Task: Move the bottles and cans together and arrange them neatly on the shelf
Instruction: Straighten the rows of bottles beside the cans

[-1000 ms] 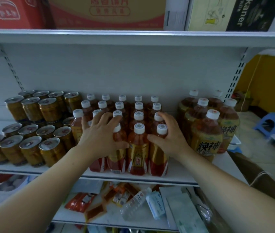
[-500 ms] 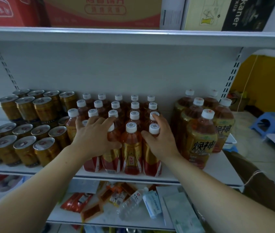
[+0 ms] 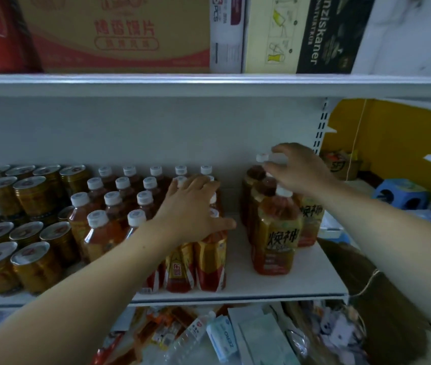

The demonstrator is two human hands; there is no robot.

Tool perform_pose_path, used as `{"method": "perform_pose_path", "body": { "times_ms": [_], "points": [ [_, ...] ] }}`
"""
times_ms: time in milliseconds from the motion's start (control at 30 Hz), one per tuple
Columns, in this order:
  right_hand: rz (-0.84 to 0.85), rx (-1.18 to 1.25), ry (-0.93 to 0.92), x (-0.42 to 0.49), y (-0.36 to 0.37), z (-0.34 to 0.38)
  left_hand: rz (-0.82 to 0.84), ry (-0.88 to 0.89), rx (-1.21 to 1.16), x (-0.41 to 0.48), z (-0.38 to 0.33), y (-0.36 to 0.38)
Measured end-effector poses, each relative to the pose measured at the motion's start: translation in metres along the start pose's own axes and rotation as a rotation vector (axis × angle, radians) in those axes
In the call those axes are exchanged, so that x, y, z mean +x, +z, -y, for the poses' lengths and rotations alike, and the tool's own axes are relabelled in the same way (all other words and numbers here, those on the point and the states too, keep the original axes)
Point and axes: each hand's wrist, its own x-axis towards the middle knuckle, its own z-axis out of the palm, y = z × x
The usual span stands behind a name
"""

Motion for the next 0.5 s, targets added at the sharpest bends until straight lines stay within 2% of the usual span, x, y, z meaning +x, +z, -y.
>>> {"method": "perform_pose_path", "body": {
  "times_ms": [100,200,267,333,500],
  "points": [
    [0.023,0.022,0.169,0.01,-0.009,-0.048,0.037,0.095,-0.112,0.031,-0.046,0.017],
    [0.118,0.085,0.234,0.007,0.004,-0.077,0.223,0.066,-0.202,0.058,-0.075,0.031],
    [0.185,0.195,0.222,0.004,0.018,-0.088,0.354,0.04,-0.245,0.071,-0.082,0.043],
    [0.196,0.217,0.203,0.004,0.028,-0.096,0.417,0.028,-0.306,0.076,-0.084,0.055],
    [0.172,0.174,0.097,0.019,0.022,-0.116,0.366,0.062,-0.419,0.074,-0.081,0.069]
  ]
}}
